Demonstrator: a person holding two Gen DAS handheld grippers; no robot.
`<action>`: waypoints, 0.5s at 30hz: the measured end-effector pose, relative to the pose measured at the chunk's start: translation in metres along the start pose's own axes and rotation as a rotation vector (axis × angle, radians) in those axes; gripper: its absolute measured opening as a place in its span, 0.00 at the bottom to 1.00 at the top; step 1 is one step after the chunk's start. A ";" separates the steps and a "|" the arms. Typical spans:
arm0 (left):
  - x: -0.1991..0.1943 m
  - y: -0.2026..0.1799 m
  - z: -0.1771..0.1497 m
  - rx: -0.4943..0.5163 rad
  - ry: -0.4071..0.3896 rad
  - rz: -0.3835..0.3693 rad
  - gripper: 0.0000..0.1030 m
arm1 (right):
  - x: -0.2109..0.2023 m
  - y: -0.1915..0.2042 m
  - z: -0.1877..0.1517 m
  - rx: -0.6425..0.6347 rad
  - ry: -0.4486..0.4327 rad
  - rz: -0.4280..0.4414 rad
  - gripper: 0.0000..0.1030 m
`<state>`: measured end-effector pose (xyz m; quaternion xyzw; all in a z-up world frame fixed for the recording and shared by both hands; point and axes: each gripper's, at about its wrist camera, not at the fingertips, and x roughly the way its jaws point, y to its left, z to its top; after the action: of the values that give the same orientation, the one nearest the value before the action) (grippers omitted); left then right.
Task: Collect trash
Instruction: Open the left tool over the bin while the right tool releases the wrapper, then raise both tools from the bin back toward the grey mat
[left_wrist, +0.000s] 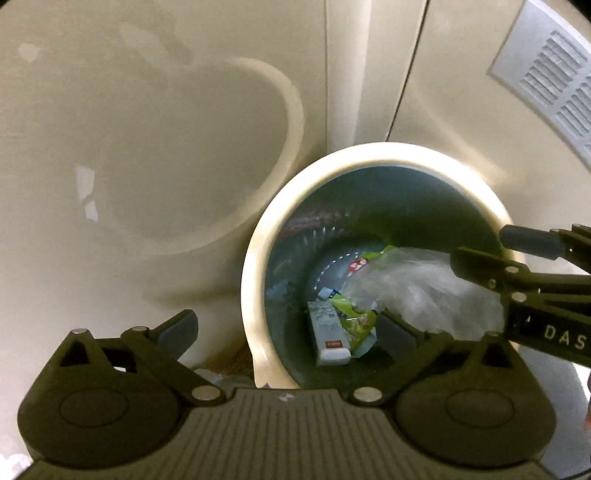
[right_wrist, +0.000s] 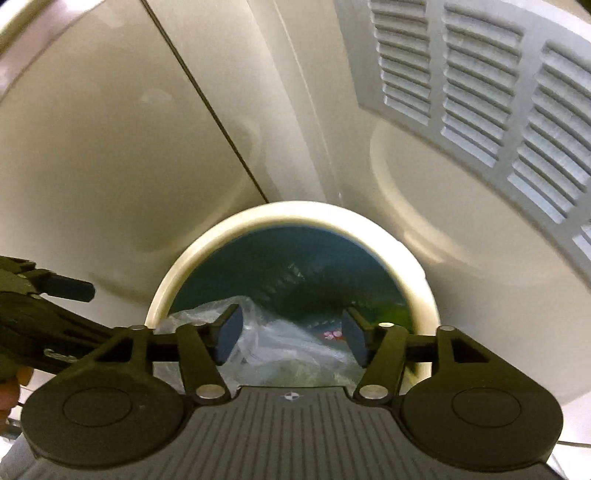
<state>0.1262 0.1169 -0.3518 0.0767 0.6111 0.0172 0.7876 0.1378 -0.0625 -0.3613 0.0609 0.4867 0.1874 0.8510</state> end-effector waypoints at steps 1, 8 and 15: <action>-0.007 0.001 -0.003 -0.002 -0.013 0.001 1.00 | -0.006 0.002 0.000 -0.003 -0.006 -0.004 0.66; -0.063 0.000 -0.023 -0.020 -0.093 -0.003 1.00 | -0.050 0.030 0.003 -0.013 -0.009 -0.089 0.84; -0.121 -0.003 -0.062 -0.040 -0.187 0.028 1.00 | -0.116 0.059 -0.017 -0.073 -0.079 -0.076 0.90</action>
<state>0.0357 0.1052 -0.2508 0.0706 0.5333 0.0331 0.8424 0.0554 -0.0529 -0.2600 0.0187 0.4475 0.1698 0.8778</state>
